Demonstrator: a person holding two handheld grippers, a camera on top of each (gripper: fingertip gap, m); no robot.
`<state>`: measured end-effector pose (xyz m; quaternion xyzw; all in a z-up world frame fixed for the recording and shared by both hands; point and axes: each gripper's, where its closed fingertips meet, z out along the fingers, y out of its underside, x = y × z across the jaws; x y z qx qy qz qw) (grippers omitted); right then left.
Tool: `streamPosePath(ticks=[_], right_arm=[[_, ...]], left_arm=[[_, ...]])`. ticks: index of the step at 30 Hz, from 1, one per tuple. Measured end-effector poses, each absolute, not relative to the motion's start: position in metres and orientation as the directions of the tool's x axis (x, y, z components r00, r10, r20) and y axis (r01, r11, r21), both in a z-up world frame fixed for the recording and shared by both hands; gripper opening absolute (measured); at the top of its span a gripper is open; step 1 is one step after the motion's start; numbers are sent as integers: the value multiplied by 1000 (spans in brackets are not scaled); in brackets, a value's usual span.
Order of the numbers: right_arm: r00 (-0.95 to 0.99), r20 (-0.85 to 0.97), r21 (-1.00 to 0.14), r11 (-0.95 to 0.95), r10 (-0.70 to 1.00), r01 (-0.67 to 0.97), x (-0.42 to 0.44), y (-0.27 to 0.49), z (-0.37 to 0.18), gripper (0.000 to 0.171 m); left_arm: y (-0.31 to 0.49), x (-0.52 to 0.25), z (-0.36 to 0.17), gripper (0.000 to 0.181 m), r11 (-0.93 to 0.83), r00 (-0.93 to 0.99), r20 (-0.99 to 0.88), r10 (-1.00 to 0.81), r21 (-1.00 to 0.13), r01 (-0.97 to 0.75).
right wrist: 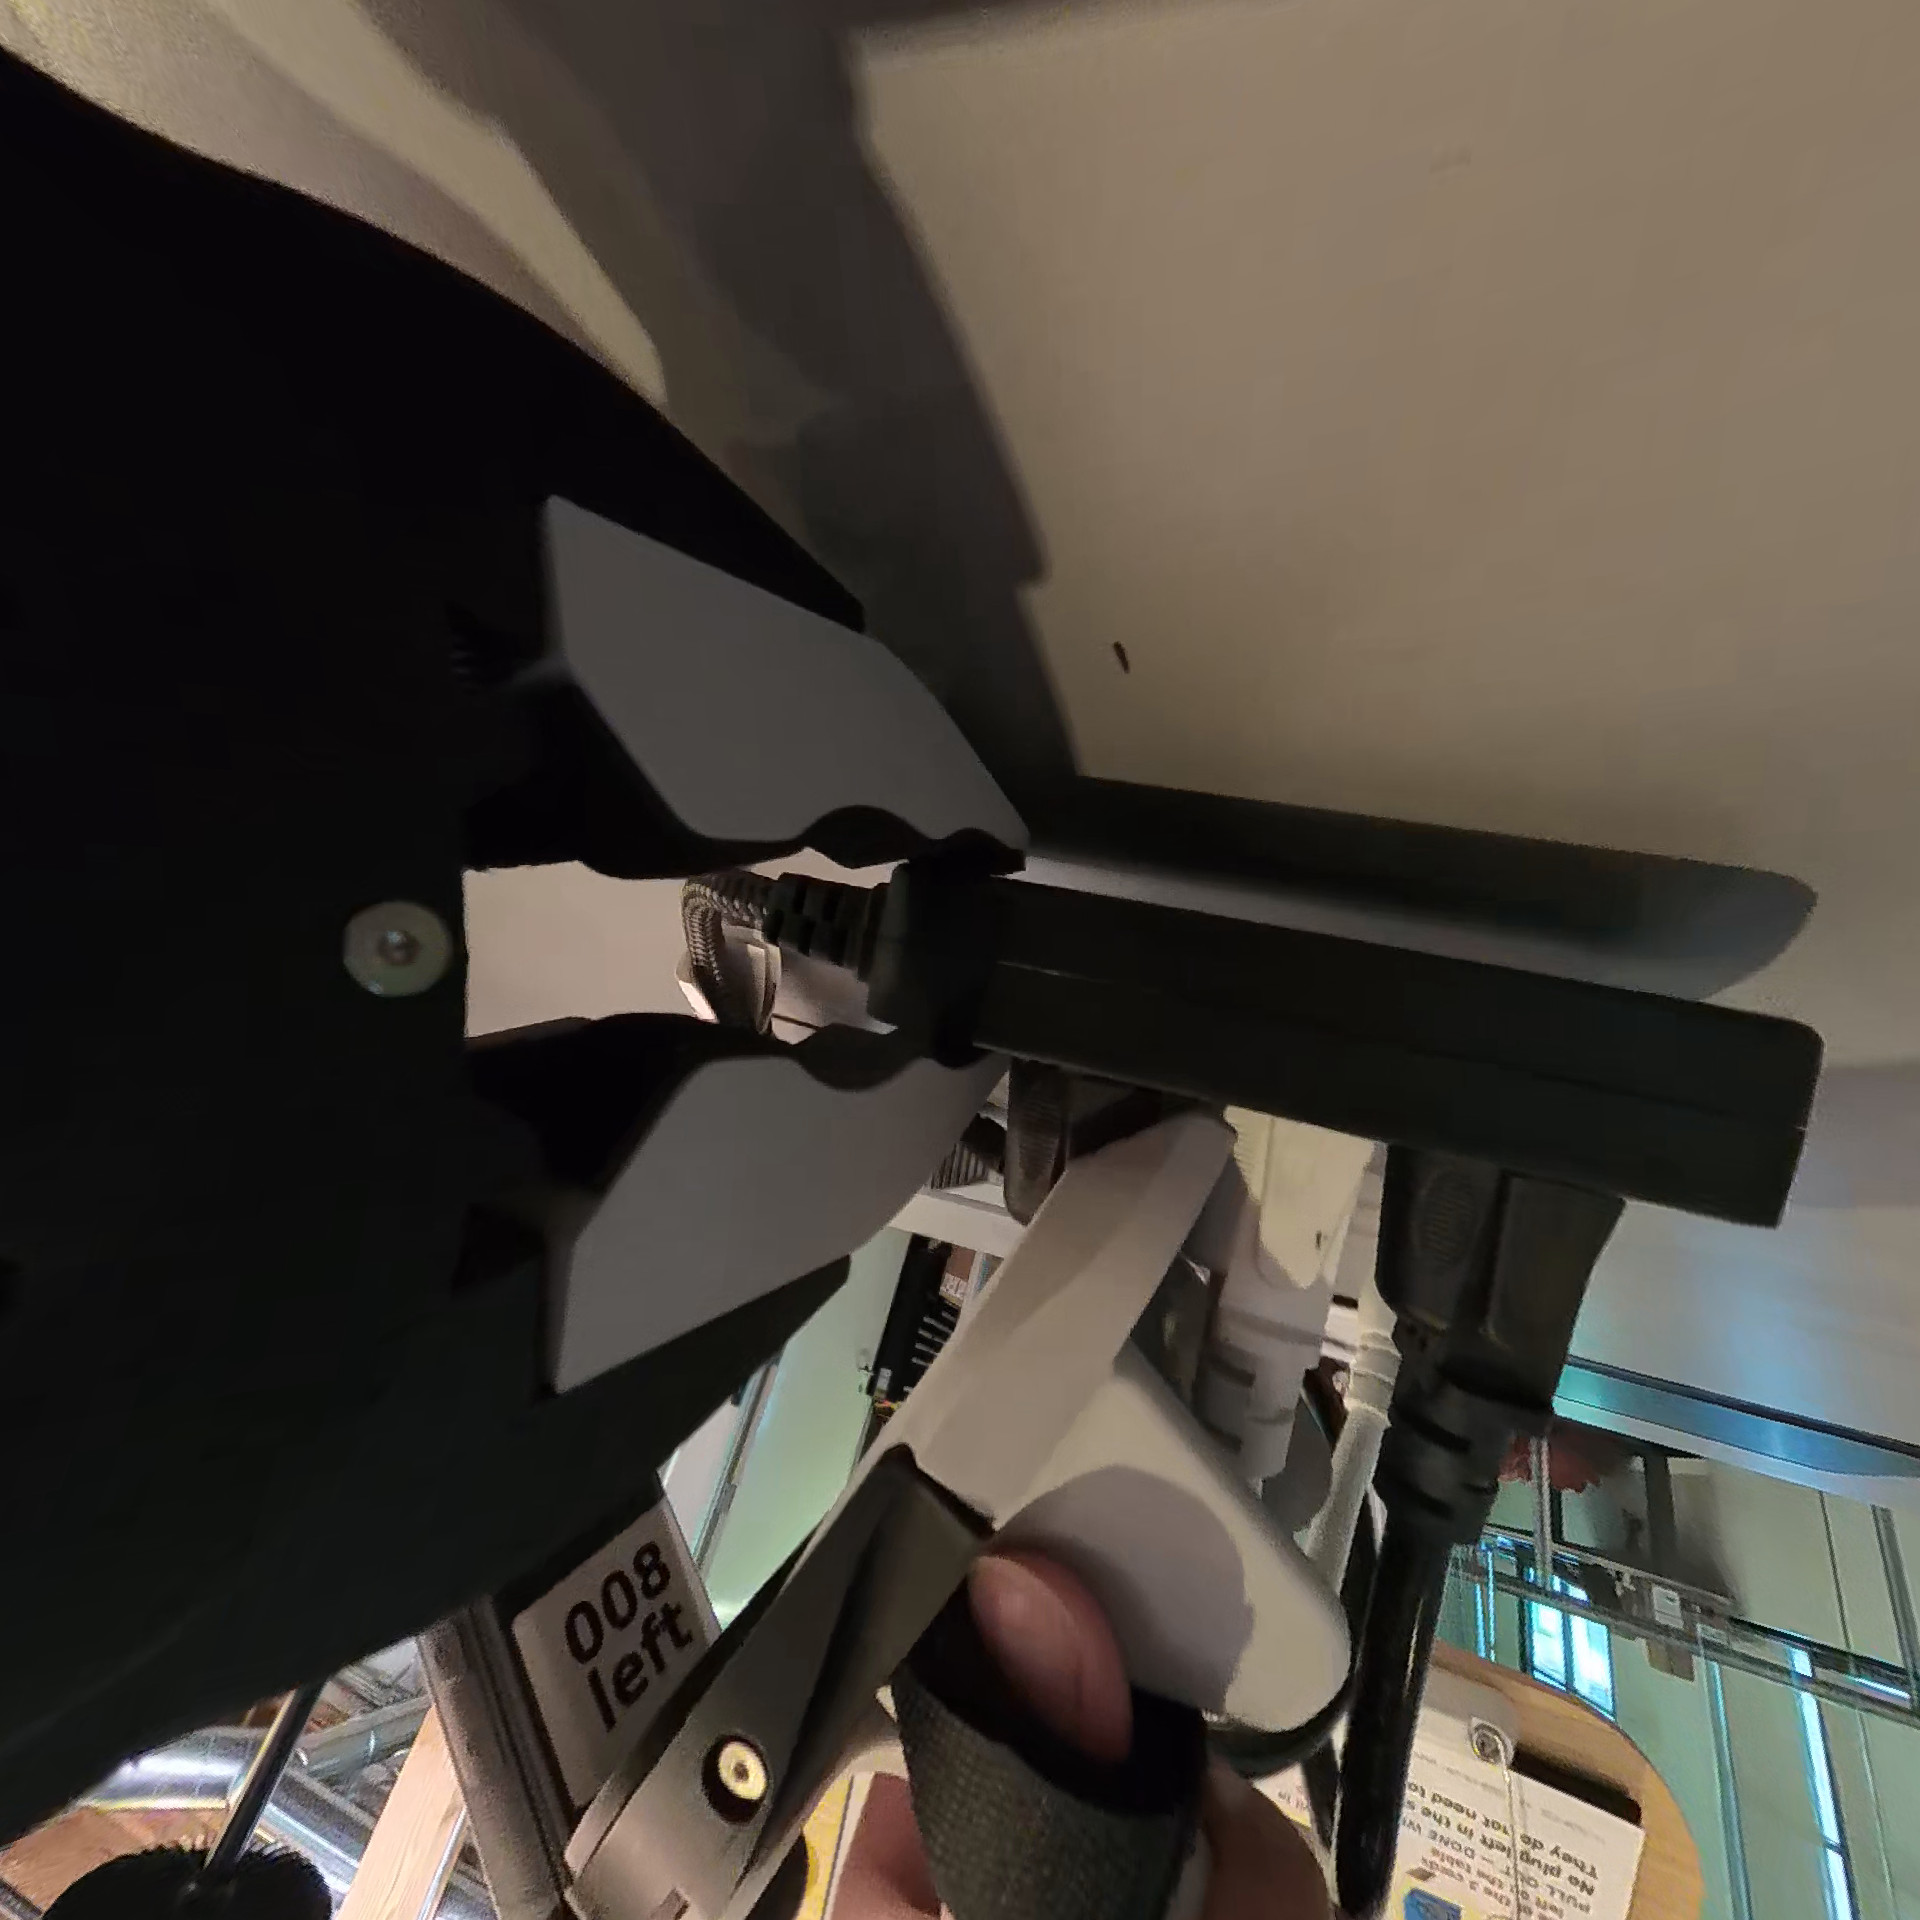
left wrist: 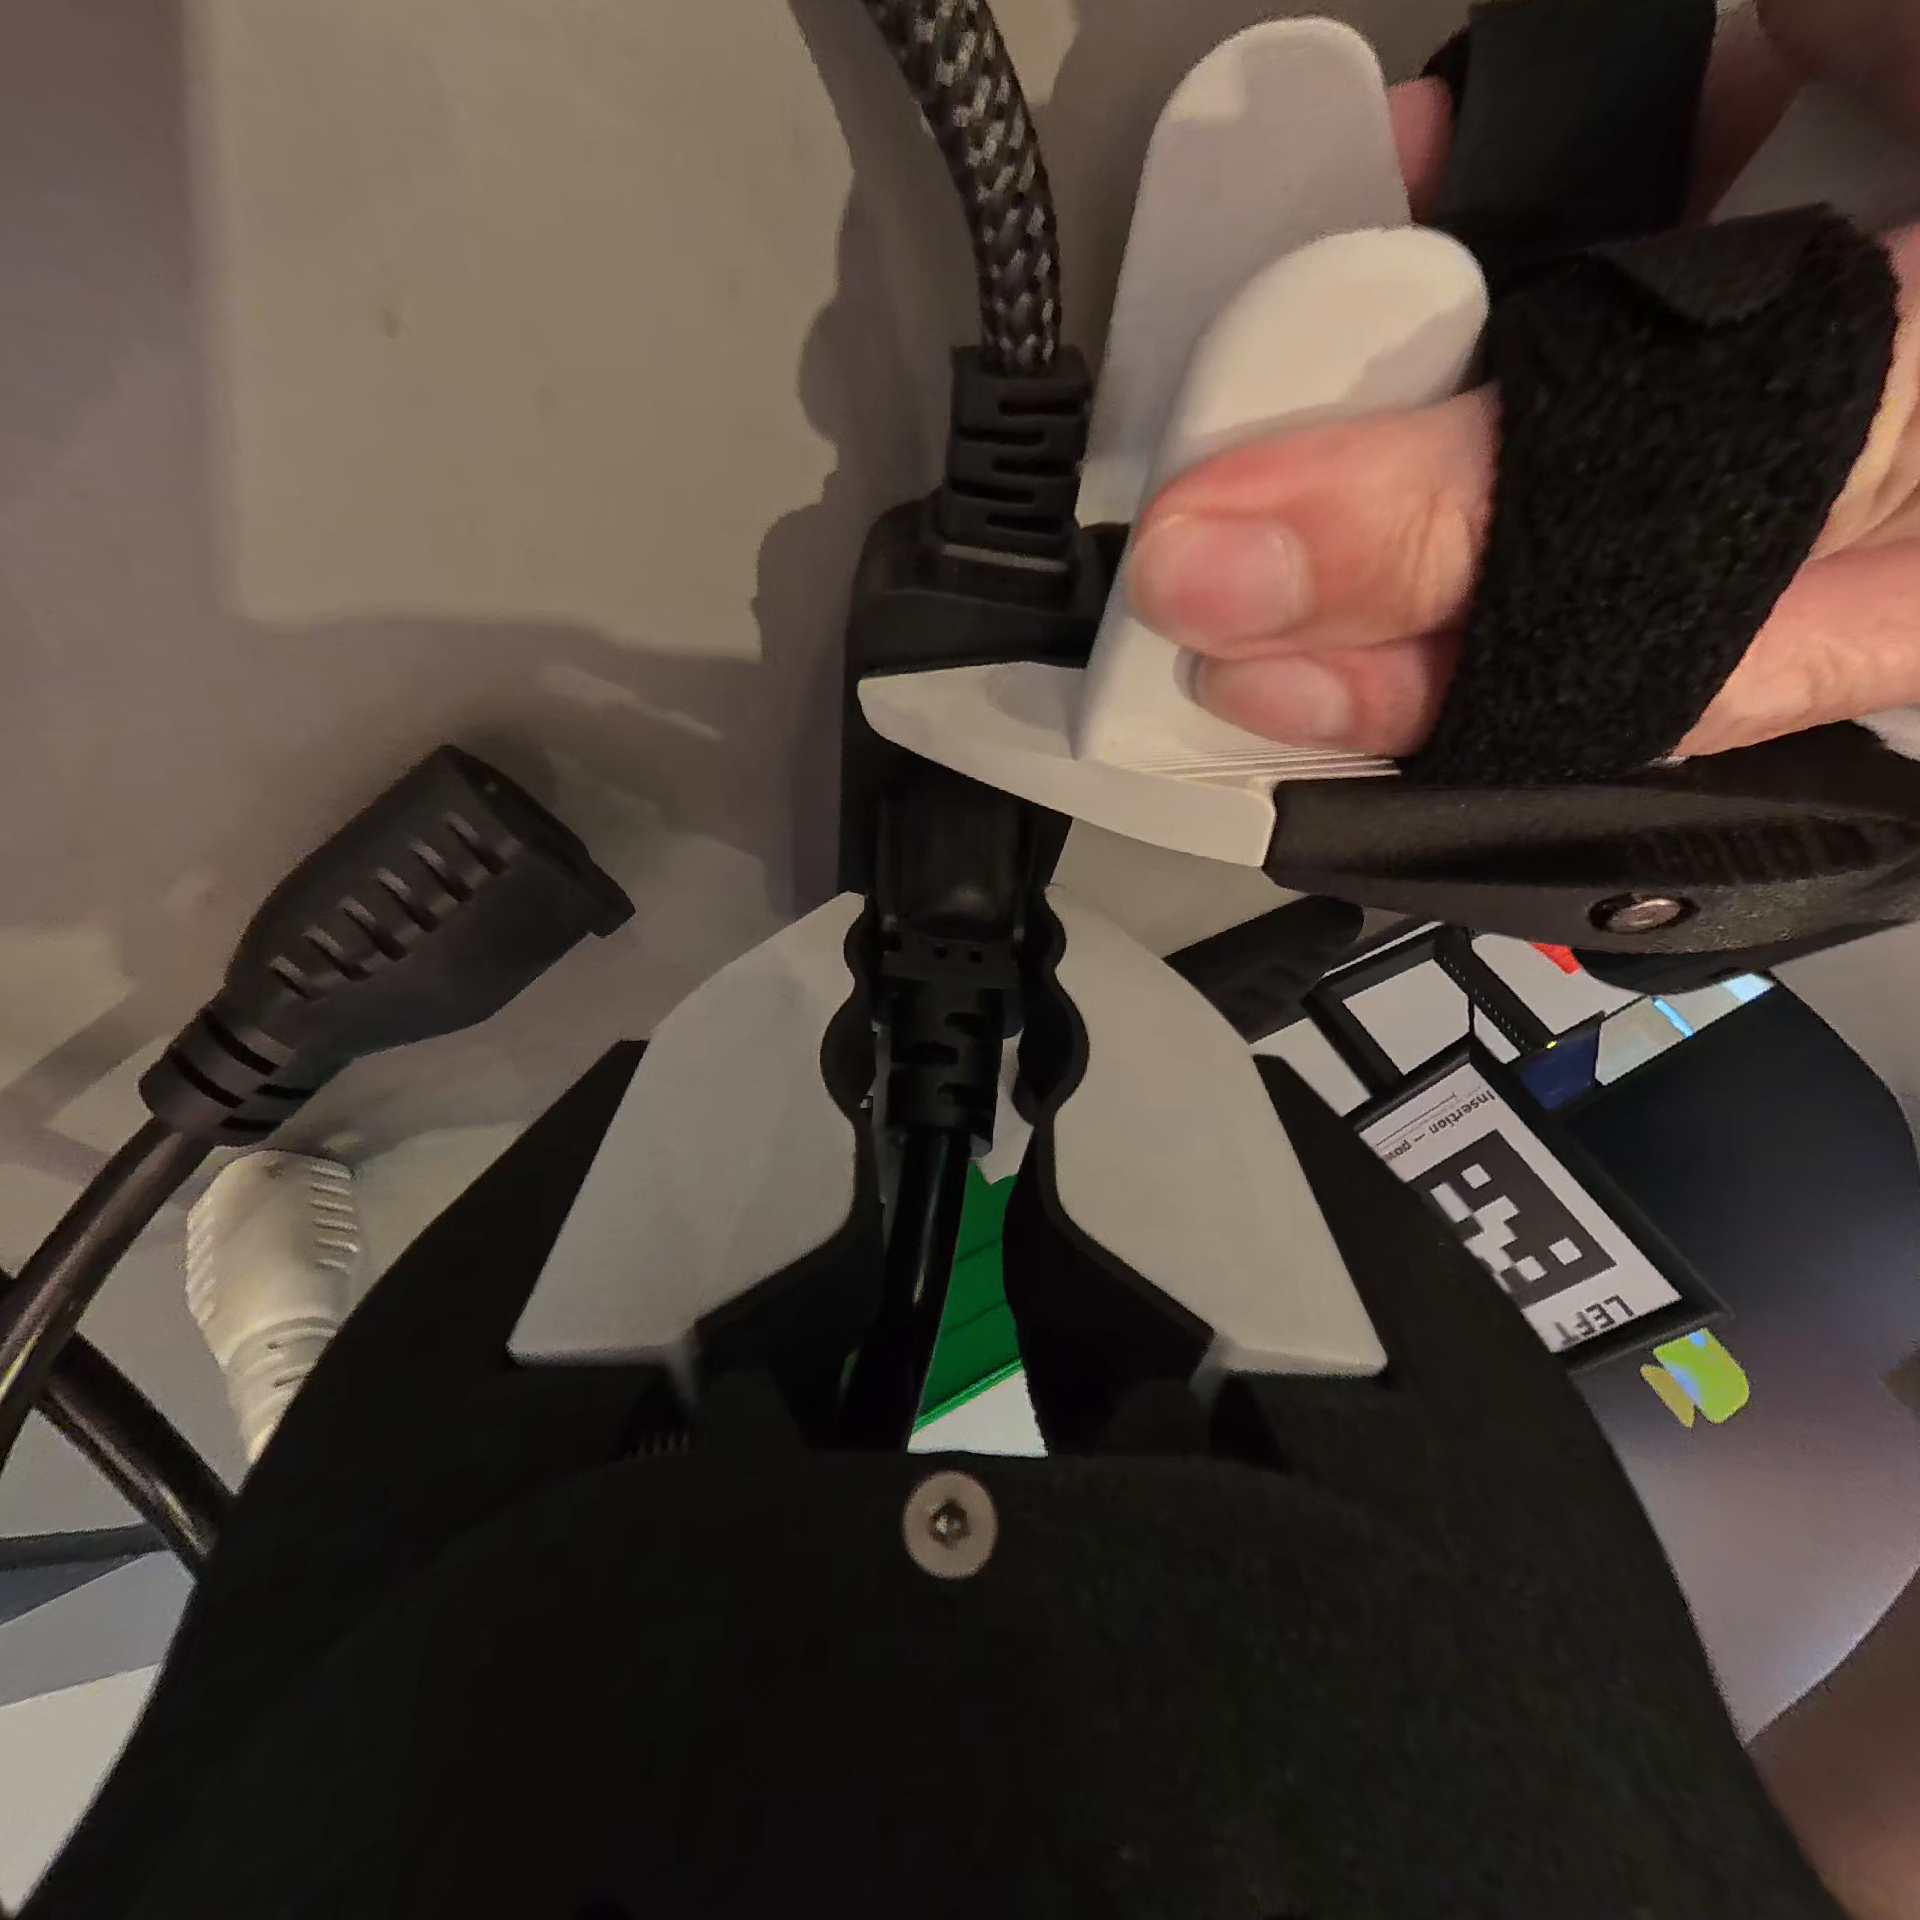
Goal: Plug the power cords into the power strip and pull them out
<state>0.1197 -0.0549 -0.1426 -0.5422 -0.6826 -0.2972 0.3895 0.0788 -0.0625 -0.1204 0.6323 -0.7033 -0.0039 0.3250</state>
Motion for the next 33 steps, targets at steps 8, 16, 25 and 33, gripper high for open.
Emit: streamPosePath(ticks=[8,16,25,33], right_arm=[[-139,855,6,259,500,966,119,-55,-142,29],[-82,844,-56,239,531,969,119,-57,-144,28],[-40,858,-89,224,512,970,120,-57,-143,28],[-24,869,-90,205,494,975,120,-57,-143,28]], left_arm=[[-60,78,-118,24,269,-26,431,-902,512,-816],[-63,76,-121,25,226,-1,452,-892,445,-867],[-62,80,-110,25,115,59,479,-876,327,-938],[-65,83,-112,25,70,84,498,-863,282,-957]])
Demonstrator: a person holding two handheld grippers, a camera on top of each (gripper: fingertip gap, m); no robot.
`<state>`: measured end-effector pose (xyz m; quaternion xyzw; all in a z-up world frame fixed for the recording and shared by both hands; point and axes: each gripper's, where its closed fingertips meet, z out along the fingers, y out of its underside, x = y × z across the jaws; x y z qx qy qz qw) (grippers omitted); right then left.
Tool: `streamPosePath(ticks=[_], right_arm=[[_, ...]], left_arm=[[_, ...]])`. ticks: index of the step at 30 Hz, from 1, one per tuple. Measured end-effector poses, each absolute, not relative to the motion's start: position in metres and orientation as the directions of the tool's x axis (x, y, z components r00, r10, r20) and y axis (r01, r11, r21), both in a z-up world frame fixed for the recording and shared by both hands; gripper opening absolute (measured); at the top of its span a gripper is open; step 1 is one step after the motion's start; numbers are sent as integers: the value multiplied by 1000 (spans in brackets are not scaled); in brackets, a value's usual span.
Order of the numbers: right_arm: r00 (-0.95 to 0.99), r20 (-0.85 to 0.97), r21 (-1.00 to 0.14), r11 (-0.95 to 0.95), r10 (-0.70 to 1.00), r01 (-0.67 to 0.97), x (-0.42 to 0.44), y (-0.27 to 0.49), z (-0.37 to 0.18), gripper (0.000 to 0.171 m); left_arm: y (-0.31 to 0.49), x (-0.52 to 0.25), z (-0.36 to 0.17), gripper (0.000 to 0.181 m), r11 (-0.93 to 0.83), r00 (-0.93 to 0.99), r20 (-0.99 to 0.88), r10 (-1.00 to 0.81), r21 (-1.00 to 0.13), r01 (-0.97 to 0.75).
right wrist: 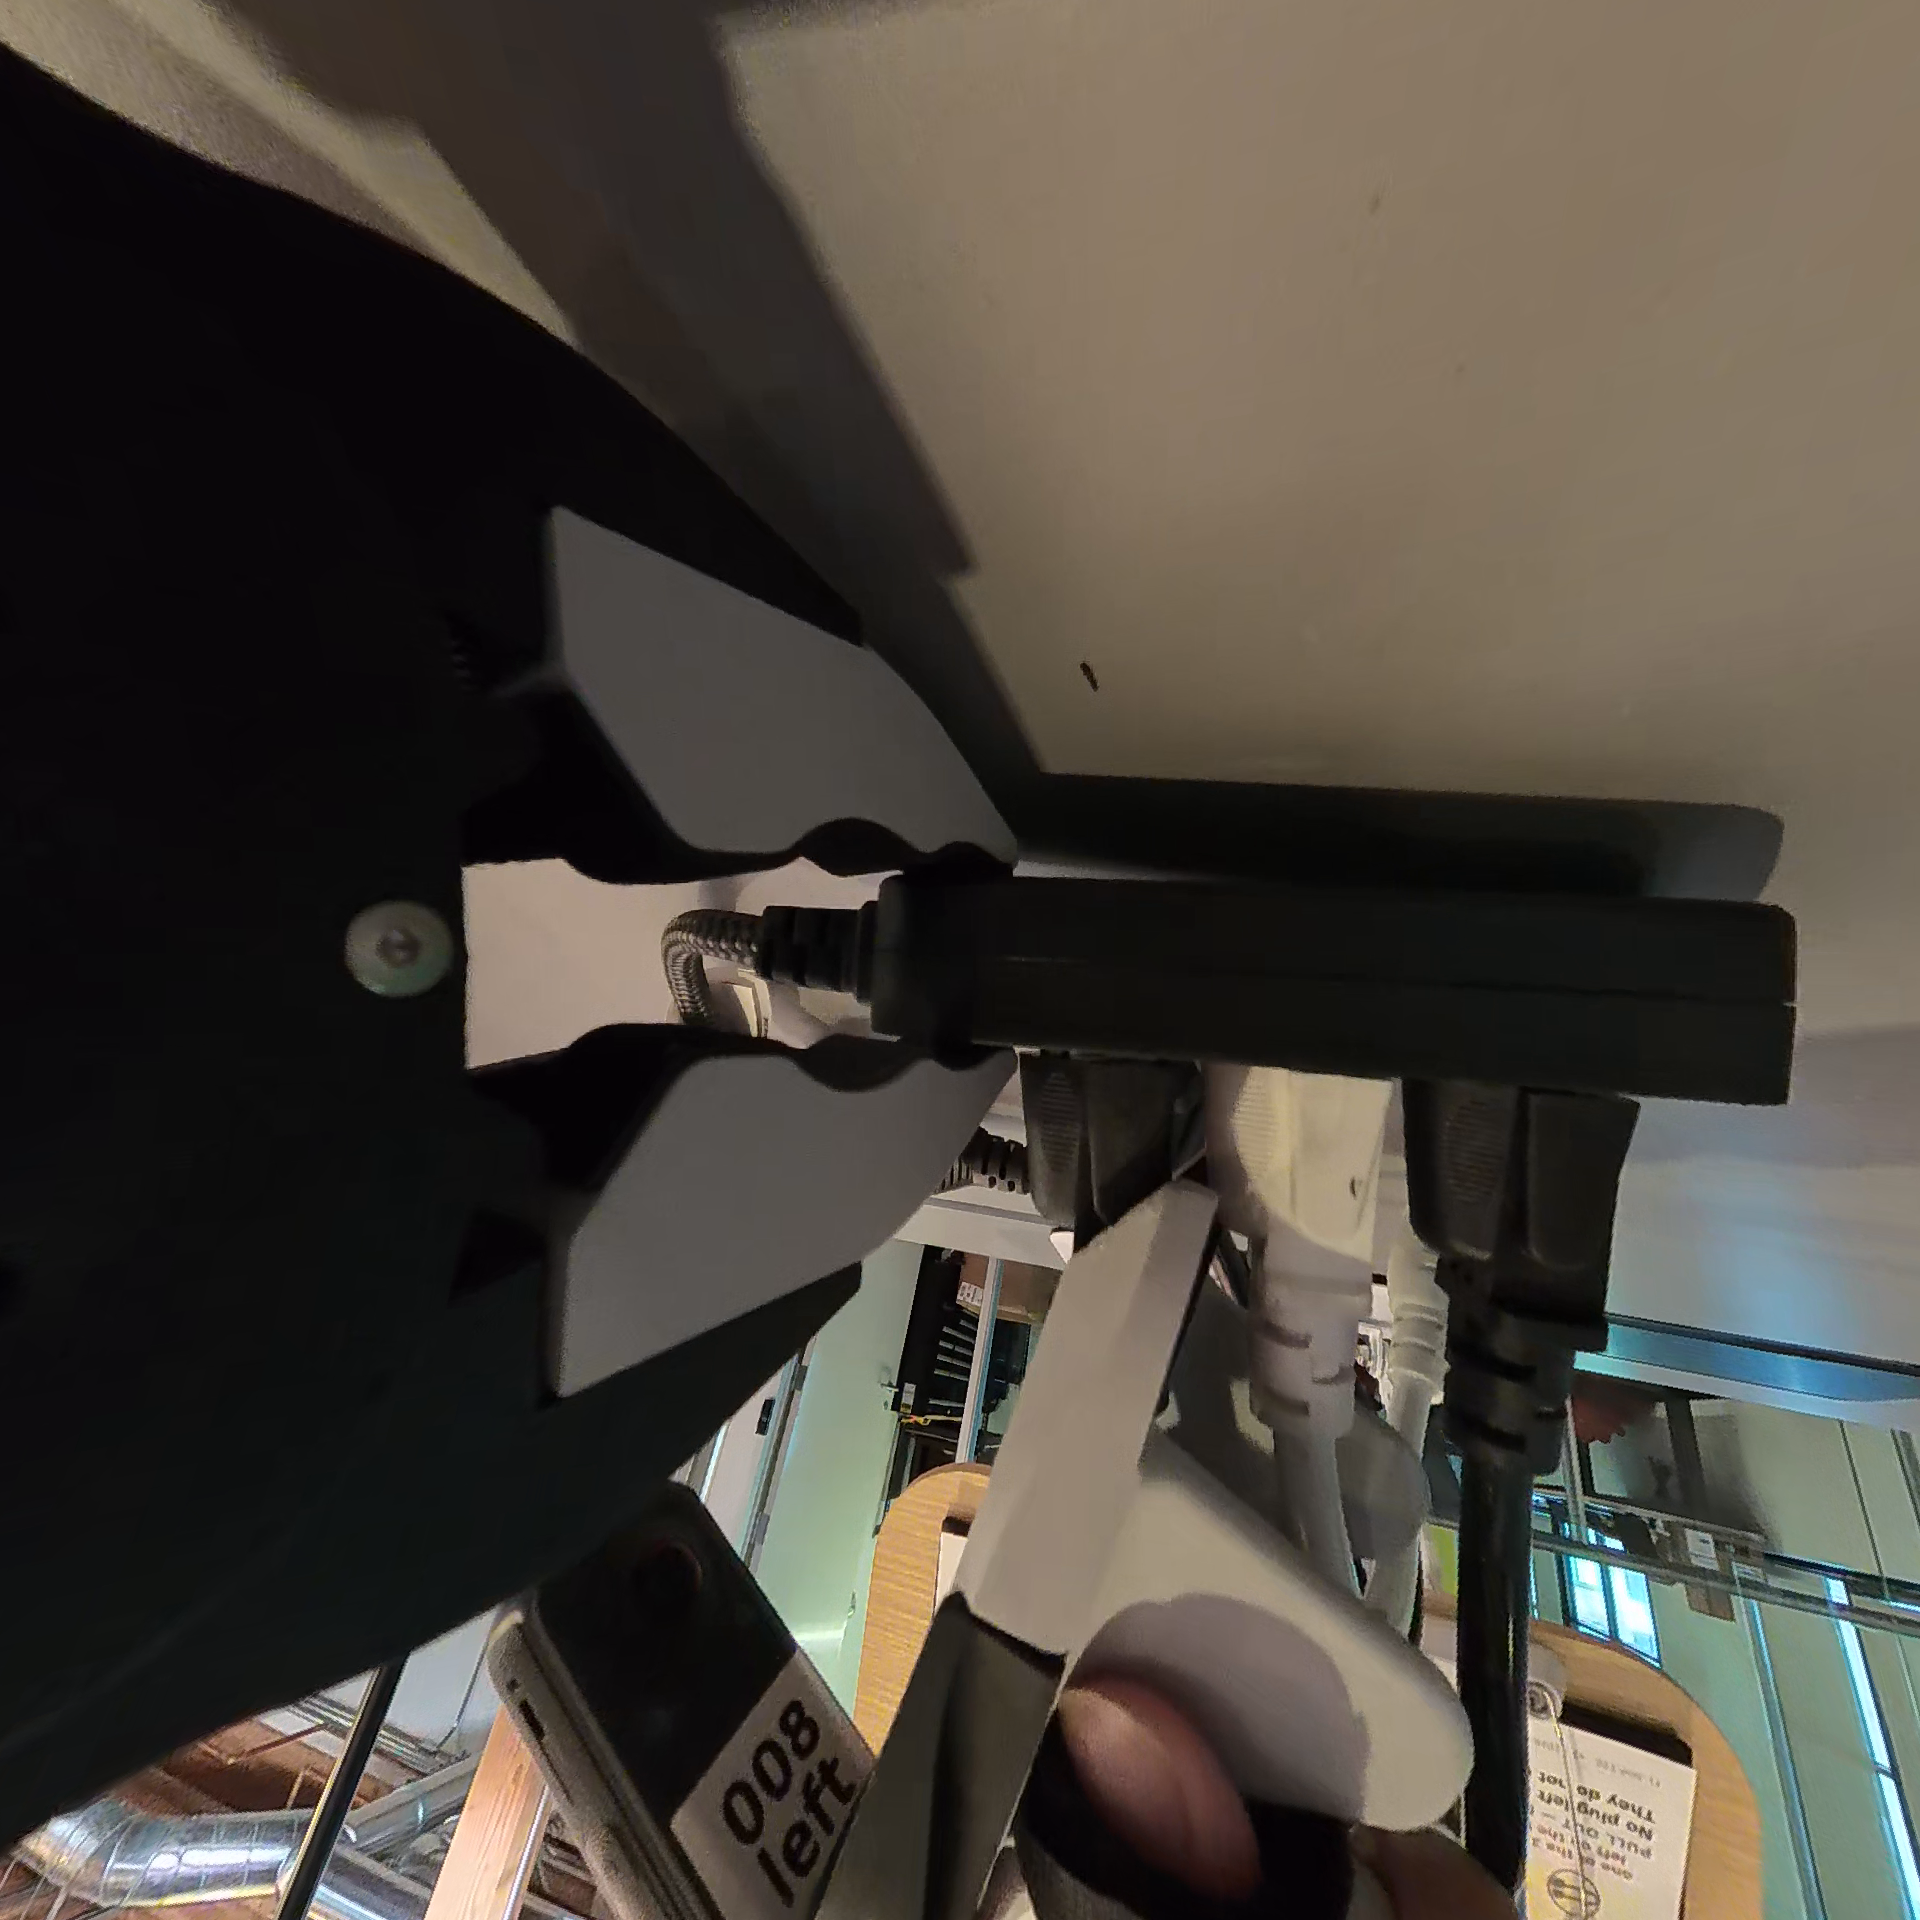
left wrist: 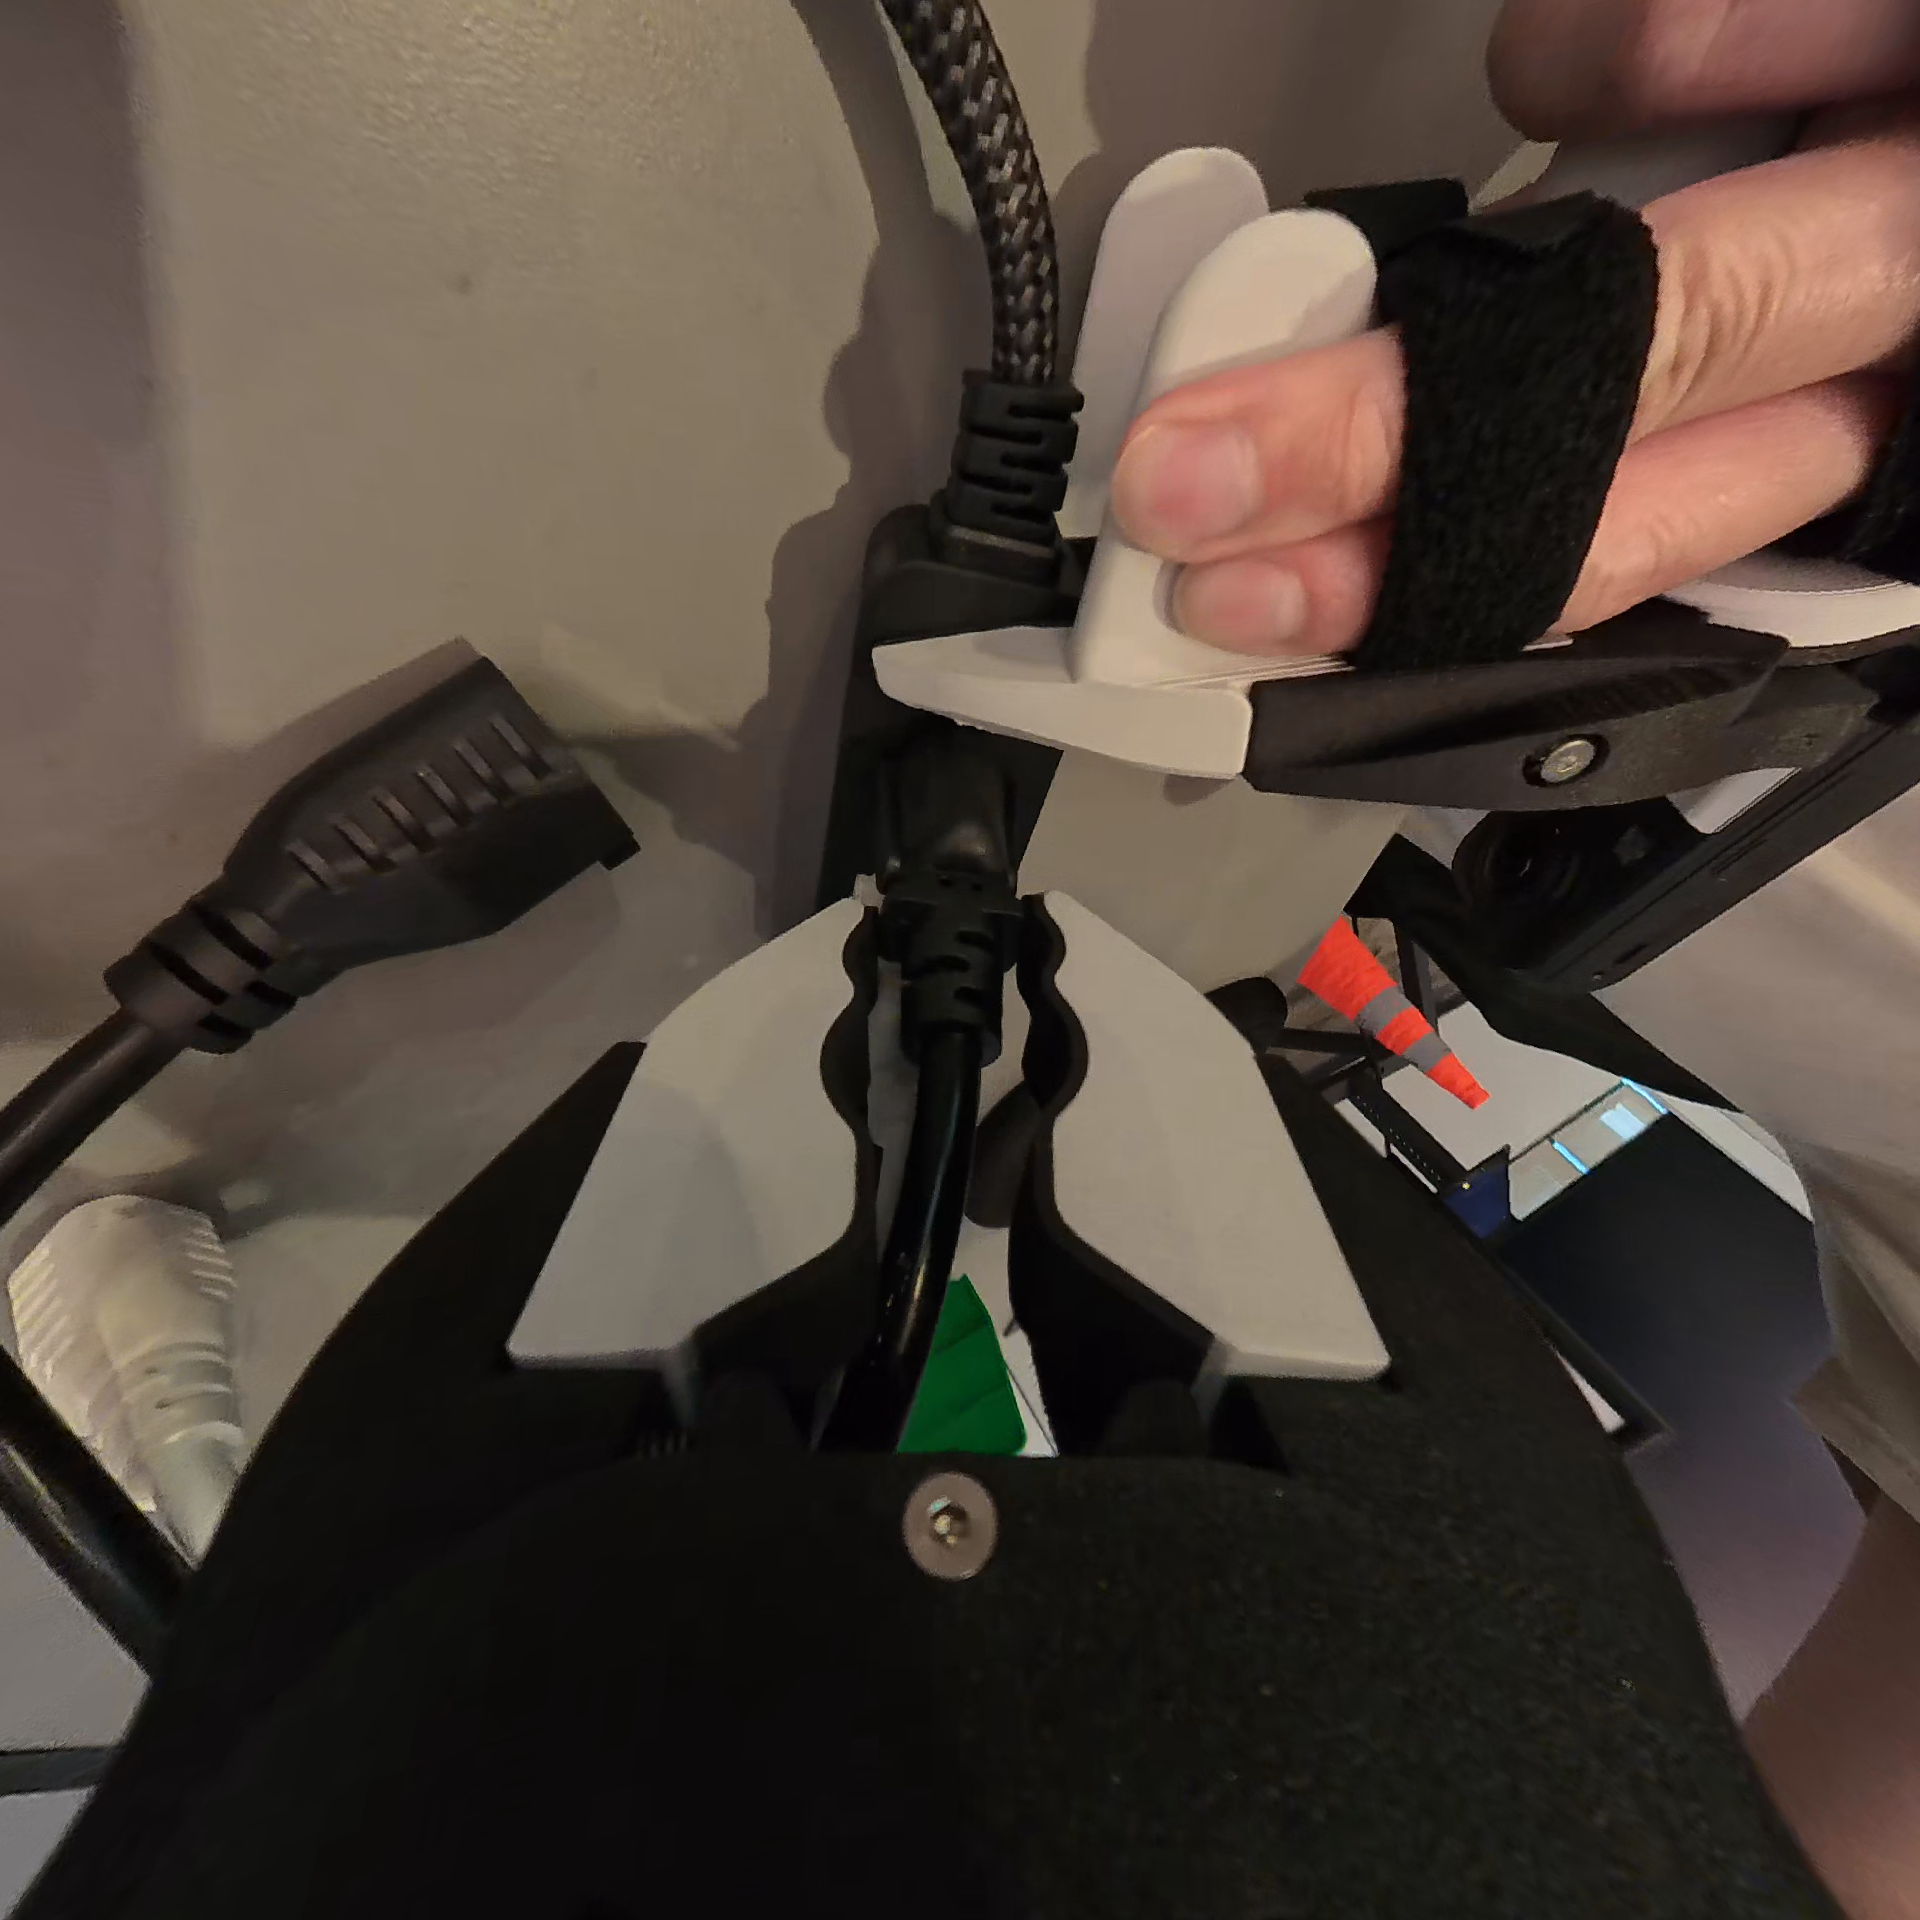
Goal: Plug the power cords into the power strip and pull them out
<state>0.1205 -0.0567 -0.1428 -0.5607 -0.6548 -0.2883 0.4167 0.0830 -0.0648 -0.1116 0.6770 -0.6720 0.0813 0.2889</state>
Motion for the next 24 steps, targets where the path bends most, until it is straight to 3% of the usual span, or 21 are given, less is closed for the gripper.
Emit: streamPosePath(ticks=[11,24], right_arm=[[-13,869,-83,172,495,982,122,-56,-142,28],[-92,874,-5,198,477,980,121,-57,-142,28]], left_arm=[[-64,88,-115,25,76,-6,432,-902,146,-986],[-62,85,-114,25,109,-21,450,-893,172,-979]])
